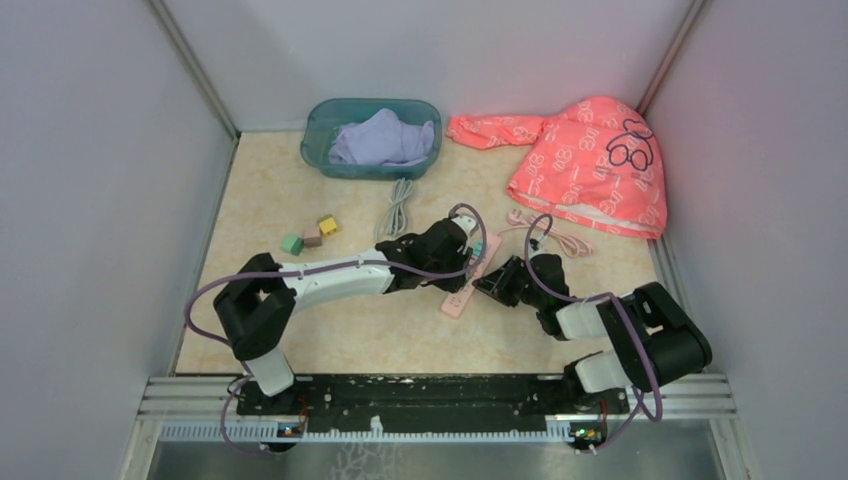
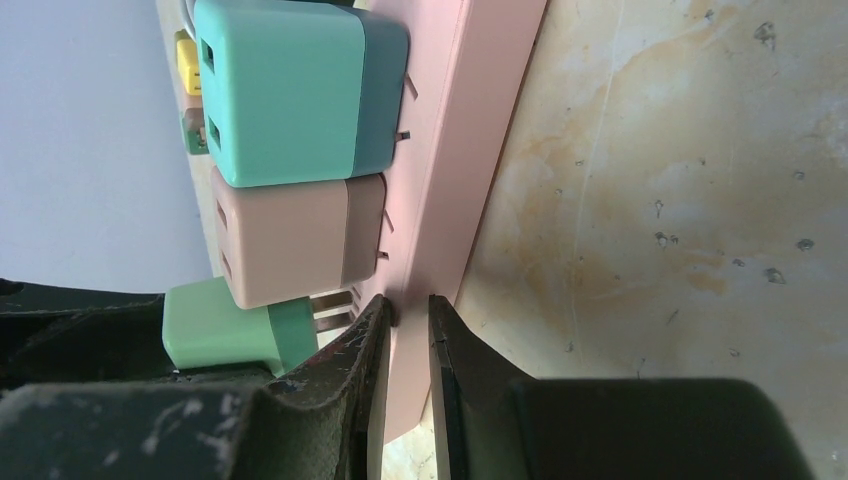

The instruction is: Insert the plug

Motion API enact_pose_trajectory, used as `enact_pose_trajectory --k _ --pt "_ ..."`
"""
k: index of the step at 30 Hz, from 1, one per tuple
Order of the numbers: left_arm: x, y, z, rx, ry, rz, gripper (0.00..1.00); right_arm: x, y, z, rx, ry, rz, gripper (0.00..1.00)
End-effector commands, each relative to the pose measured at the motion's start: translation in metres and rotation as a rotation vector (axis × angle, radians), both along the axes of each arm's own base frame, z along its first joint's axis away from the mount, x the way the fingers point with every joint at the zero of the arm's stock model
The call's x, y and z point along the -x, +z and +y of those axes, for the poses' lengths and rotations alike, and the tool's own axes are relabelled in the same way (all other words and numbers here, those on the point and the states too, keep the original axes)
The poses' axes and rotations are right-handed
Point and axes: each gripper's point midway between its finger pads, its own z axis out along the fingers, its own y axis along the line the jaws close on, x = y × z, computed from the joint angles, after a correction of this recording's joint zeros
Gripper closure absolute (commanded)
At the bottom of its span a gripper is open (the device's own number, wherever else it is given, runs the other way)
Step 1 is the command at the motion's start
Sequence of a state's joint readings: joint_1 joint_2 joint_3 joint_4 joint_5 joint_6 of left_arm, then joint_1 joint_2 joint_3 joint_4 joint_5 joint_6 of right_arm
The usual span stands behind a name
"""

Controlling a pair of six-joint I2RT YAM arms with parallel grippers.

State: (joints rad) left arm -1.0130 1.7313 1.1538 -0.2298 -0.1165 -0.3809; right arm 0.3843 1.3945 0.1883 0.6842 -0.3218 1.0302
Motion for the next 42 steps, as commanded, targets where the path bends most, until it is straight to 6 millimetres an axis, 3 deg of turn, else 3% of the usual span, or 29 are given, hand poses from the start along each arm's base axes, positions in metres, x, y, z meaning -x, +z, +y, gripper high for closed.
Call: enact_pose_trajectory --k 1,22,42 --pt "-0.006 0.006 -0.005 -0.029 0.001 -0.033 1.00 -0.003 0.007 0.004 0.009 0.019 -0.039 0.81" --pt "0.000 -0.002 -0.005 -0.116 0.015 -0.014 1.00 -0.001 0.008 0.005 0.011 0.033 -0.050 0.80" --pt "0.024 -0.047 0.002 -0.239 0.012 0.046 1.00 -0.001 0.008 0.009 0.017 0.057 -0.055 0.81"
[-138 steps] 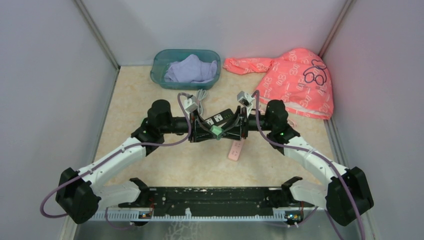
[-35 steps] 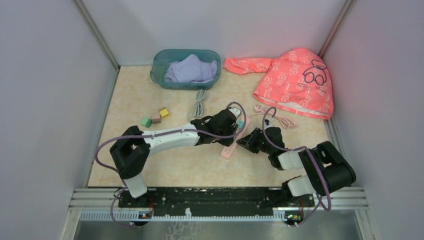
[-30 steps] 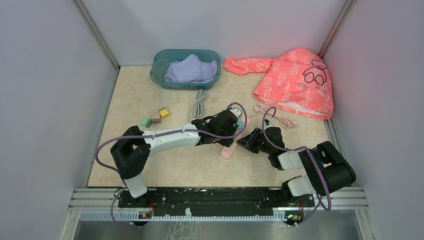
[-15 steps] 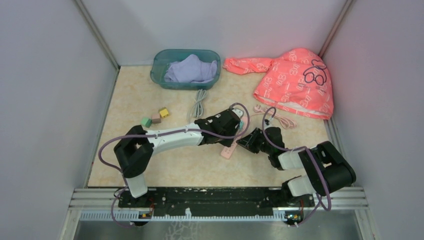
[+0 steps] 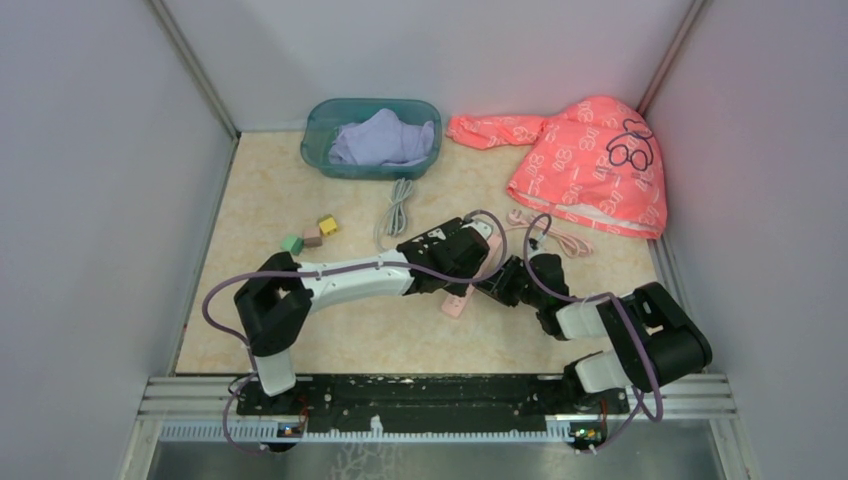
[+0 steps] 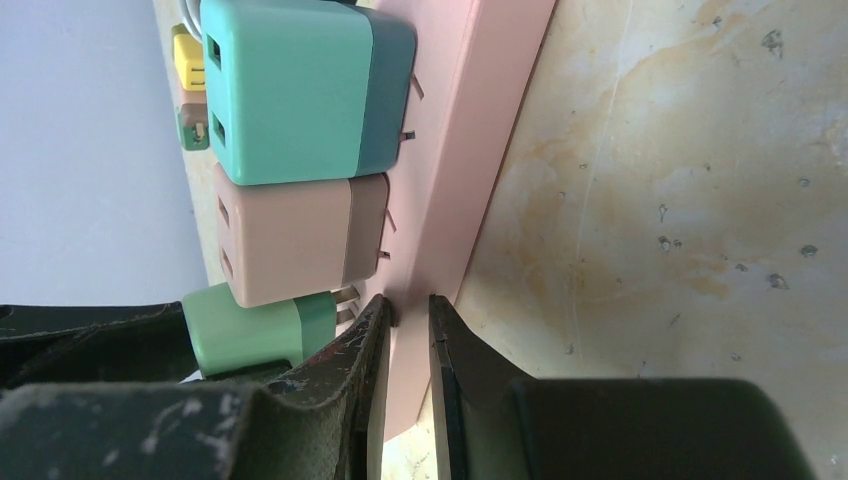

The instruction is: Insert the plug

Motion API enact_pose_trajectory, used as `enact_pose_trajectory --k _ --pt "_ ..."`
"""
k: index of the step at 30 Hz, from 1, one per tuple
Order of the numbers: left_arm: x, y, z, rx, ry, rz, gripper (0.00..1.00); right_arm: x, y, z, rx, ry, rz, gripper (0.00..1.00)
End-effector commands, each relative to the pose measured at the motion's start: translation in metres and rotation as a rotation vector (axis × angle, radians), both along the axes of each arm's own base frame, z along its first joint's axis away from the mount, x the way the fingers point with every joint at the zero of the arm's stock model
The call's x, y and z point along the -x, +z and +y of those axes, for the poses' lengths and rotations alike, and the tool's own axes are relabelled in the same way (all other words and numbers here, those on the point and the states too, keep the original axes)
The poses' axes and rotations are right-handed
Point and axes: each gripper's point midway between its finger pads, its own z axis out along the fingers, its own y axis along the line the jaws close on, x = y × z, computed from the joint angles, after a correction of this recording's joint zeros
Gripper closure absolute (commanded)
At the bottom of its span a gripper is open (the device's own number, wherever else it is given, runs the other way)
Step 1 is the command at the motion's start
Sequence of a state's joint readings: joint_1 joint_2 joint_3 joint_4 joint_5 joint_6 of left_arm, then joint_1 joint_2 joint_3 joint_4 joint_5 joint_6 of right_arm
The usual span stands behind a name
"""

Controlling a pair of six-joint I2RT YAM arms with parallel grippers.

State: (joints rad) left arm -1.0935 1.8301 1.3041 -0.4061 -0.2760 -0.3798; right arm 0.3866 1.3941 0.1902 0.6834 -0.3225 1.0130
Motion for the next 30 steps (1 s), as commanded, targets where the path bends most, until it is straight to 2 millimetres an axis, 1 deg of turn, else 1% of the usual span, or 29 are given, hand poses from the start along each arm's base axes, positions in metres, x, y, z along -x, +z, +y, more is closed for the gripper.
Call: enact_pose_trajectory --k 1,9,13,18,20,25,27,30 --pt "0.019 -0.042 0.010 -0.071 -0.001 0.094 1.00 -0.001 0.009 0.010 0.008 0.049 -0.044 0.81" --pt "0.027 -0.058 0.029 -0.111 0.005 0.104 1.00 0.000 0.014 0.022 0.004 0.095 -0.061 0.81" --pt "0.029 -0.056 0.040 -0.116 0.011 0.087 1.00 0.000 0.019 0.032 -0.009 0.117 -0.073 0.81" --pt "0.026 -0.050 0.040 -0.112 -0.012 0.058 1.00 -0.002 0.022 0.043 -0.041 0.125 -0.071 0.81" --pt "0.026 -0.054 0.040 -0.129 -0.027 0.059 1.00 -0.002 0.022 0.045 -0.046 0.131 -0.065 0.81" --pt "0.033 -0.065 0.043 -0.148 -0.063 0.067 1.00 -0.001 0.020 0.046 -0.037 0.131 -0.064 0.81" --pt "0.036 -0.069 0.048 -0.153 -0.086 0.062 1.00 -0.001 0.019 0.045 -0.033 0.129 -0.064 0.81" --pt "0.034 -0.072 0.060 -0.164 -0.108 0.047 1.00 -0.002 0.019 0.045 -0.030 0.130 -0.066 0.81"
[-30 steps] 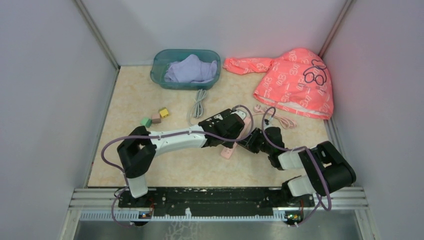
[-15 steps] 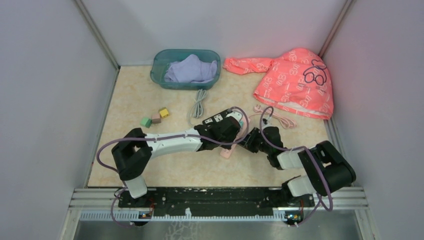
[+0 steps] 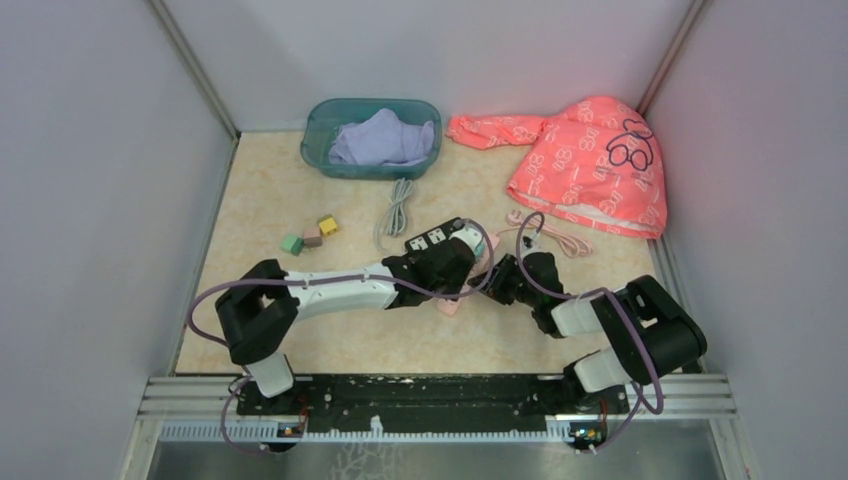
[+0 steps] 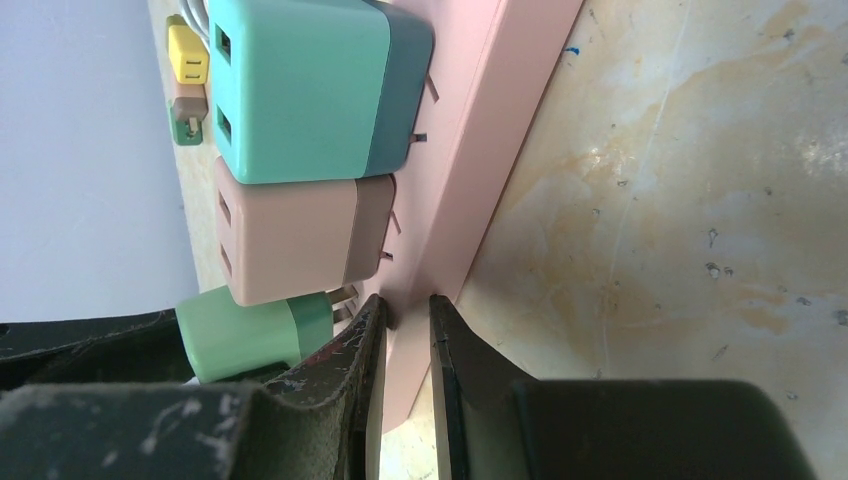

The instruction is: Insert the plug

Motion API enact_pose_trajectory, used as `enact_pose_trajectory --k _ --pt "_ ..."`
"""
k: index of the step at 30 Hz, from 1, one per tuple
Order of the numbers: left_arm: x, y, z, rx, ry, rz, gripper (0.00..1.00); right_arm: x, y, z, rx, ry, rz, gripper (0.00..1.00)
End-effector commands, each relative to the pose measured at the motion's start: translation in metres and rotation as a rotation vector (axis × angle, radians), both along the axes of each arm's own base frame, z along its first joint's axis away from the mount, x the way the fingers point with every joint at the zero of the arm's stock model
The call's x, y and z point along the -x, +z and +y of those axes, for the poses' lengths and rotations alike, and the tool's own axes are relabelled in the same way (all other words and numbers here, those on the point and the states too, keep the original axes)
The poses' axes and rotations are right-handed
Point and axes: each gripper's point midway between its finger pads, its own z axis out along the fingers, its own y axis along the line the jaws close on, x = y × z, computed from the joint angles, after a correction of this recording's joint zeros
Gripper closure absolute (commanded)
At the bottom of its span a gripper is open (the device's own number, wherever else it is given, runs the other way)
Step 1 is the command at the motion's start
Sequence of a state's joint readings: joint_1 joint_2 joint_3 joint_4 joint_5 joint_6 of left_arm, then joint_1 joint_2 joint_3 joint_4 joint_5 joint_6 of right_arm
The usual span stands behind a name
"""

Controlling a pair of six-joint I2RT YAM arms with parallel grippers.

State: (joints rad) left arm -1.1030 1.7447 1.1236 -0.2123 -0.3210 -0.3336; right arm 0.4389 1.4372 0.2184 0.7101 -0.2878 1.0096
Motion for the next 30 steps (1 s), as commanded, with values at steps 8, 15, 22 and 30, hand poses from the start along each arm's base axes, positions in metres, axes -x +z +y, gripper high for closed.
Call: enact_pose_trajectory --k 8,15,22,30 --pt "0.027 -0.074 0.055 -0.175 -0.112 0.199 1.00 0.002 0.018 0.032 -0.039 0.113 -0.047 0.81" --pt "0.037 -0.085 0.054 -0.246 -0.133 0.206 1.00 0.001 0.018 0.033 -0.035 0.119 -0.050 0.81" --pt "0.044 -0.090 0.056 -0.233 -0.131 0.219 1.00 0.001 0.018 0.033 -0.034 0.125 -0.051 0.81" --pt "0.064 -0.112 0.076 -0.291 -0.112 0.296 1.00 0.000 0.018 0.034 -0.030 0.125 -0.053 0.81"
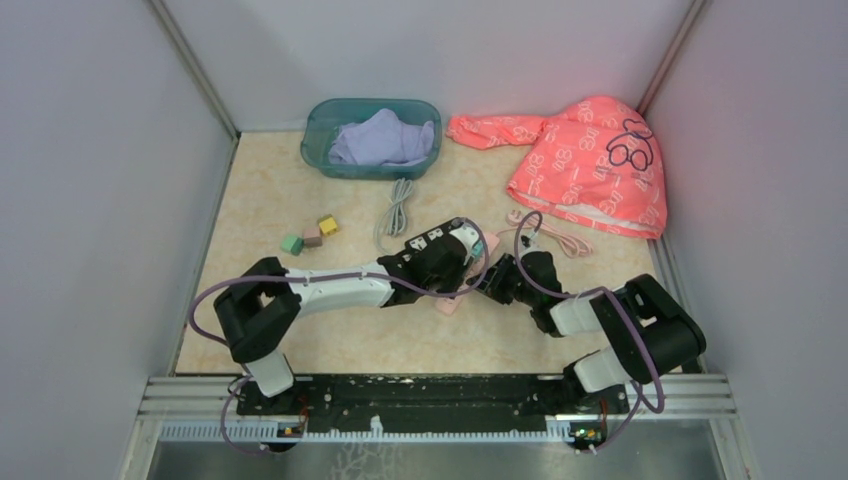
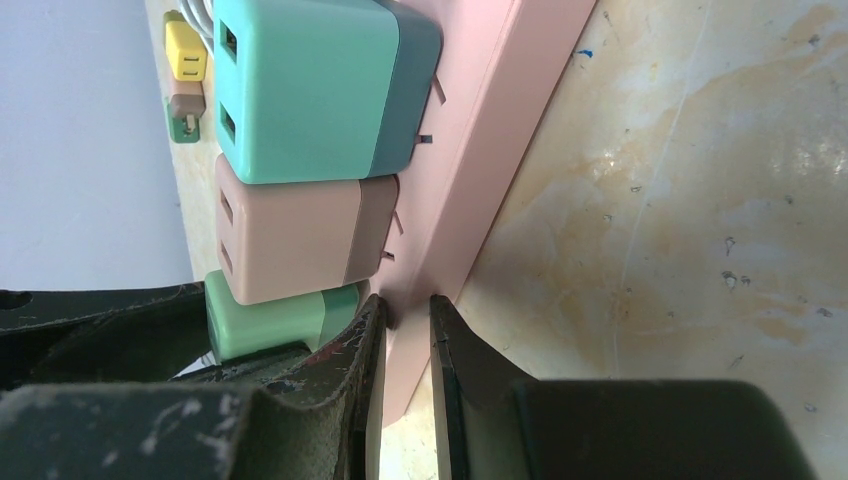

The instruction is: Insert the plug

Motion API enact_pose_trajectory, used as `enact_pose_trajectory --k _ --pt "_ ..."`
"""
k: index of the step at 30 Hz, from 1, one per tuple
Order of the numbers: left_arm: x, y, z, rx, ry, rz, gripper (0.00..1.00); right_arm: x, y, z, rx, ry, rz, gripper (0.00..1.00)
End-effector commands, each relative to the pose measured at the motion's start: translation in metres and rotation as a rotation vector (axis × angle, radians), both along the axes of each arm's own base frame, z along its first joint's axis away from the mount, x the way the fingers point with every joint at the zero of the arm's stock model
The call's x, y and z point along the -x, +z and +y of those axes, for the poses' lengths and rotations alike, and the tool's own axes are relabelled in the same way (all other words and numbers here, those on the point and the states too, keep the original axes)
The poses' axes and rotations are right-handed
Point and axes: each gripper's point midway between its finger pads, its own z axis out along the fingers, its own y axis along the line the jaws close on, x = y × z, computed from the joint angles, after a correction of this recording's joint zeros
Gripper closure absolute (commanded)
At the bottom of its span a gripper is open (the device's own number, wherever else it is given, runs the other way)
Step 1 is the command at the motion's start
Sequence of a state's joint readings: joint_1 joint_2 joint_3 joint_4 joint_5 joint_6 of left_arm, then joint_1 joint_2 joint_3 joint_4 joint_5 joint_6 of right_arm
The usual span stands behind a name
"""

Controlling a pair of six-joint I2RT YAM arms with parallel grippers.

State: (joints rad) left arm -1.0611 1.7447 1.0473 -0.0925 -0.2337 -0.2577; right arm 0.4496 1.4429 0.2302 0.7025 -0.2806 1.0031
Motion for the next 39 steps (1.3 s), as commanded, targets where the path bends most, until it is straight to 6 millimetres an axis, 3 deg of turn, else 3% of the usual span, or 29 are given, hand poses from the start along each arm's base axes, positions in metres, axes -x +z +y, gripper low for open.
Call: enact_pose_trajectory --k 1,7,16,22,28,32,39 --pt "0.074 -0.101 0.076 -0.330 -0.045 0.293 1.00 0.001 0.018 0.031 -0.038 0.120 -0.047 0.81" --pt "0.084 -0.113 0.093 -0.392 -0.034 0.314 1.00 0.001 0.017 0.031 -0.033 0.123 -0.047 0.81" --pt "0.098 -0.122 0.084 -0.420 -0.088 0.365 1.00 0.000 0.018 0.030 -0.021 0.124 -0.053 0.81" --pt "0.095 -0.121 0.092 -0.411 -0.060 0.407 1.00 -0.001 0.018 0.030 -0.010 0.128 -0.060 0.81" --pt "0.087 -0.105 0.078 -0.363 -0.061 0.377 1.00 -0.001 0.018 0.029 -0.008 0.127 -0.060 0.81" --pt "0.079 -0.087 0.072 -0.340 -0.046 0.339 0.92 0.000 0.017 0.028 -0.002 0.122 -0.056 0.81" --pt "0.066 -0.054 0.060 -0.266 -0.009 0.276 0.67 -0.001 0.017 0.026 0.005 0.109 -0.059 0.81"
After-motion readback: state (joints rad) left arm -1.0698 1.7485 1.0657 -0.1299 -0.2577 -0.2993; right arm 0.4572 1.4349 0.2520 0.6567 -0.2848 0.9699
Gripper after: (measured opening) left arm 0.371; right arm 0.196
